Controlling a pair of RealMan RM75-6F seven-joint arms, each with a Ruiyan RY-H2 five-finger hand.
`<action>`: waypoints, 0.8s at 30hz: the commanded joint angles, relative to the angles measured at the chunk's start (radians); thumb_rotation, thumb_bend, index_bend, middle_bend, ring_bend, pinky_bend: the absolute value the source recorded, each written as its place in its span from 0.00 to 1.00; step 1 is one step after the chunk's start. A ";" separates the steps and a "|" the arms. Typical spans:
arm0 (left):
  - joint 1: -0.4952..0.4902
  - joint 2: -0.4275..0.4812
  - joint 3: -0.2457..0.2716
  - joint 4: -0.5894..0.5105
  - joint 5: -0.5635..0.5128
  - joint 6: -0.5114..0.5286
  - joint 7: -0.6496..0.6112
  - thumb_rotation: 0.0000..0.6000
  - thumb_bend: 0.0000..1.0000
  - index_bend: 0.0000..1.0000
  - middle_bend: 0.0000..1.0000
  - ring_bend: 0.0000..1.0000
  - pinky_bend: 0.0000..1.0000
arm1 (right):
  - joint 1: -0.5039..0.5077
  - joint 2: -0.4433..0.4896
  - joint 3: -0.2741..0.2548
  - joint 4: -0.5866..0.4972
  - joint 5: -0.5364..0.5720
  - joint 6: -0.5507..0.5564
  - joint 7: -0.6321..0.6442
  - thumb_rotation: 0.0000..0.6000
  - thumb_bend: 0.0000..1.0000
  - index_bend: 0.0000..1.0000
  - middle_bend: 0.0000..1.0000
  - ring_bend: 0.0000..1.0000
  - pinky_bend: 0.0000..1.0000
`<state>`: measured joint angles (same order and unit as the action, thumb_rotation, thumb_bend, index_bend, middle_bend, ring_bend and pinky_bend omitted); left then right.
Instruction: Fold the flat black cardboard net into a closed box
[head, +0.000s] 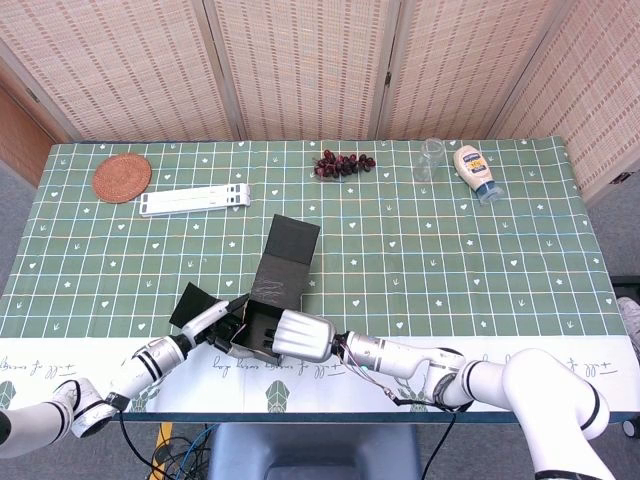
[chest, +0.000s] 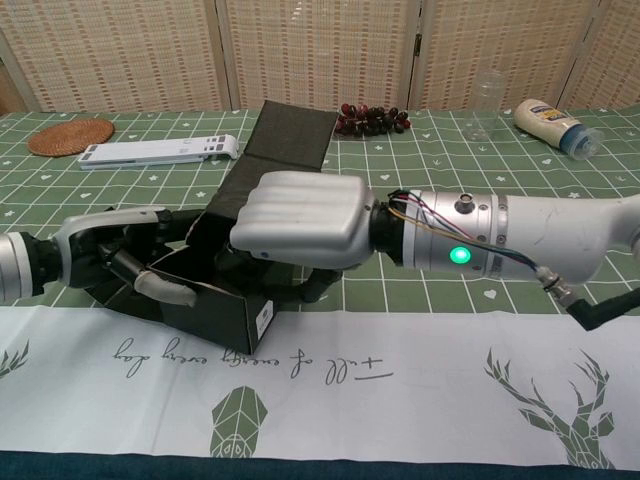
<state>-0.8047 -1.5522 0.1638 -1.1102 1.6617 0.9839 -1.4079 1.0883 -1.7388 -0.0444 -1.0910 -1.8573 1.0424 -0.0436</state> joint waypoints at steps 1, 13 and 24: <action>0.002 0.002 -0.006 -0.008 -0.006 -0.003 0.031 1.00 0.13 0.06 0.05 0.65 0.84 | -0.016 -0.002 0.002 0.013 -0.002 0.028 -0.024 1.00 0.57 0.36 0.37 0.76 1.00; 0.020 0.036 -0.041 -0.086 -0.059 -0.021 0.168 1.00 0.13 0.00 0.00 0.65 0.84 | -0.118 0.025 0.016 -0.045 0.080 0.074 -0.081 1.00 0.50 0.09 0.20 0.76 1.00; 0.044 0.113 -0.069 -0.205 -0.098 -0.021 0.297 1.00 0.13 0.00 0.00 0.61 0.84 | -0.231 0.123 0.040 -0.242 0.244 0.048 -0.029 1.00 0.47 0.08 0.21 0.76 1.00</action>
<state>-0.7659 -1.4495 0.1009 -1.3038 1.5697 0.9607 -1.1213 0.8811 -1.6430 -0.0148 -1.2934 -1.6488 1.1035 -0.0921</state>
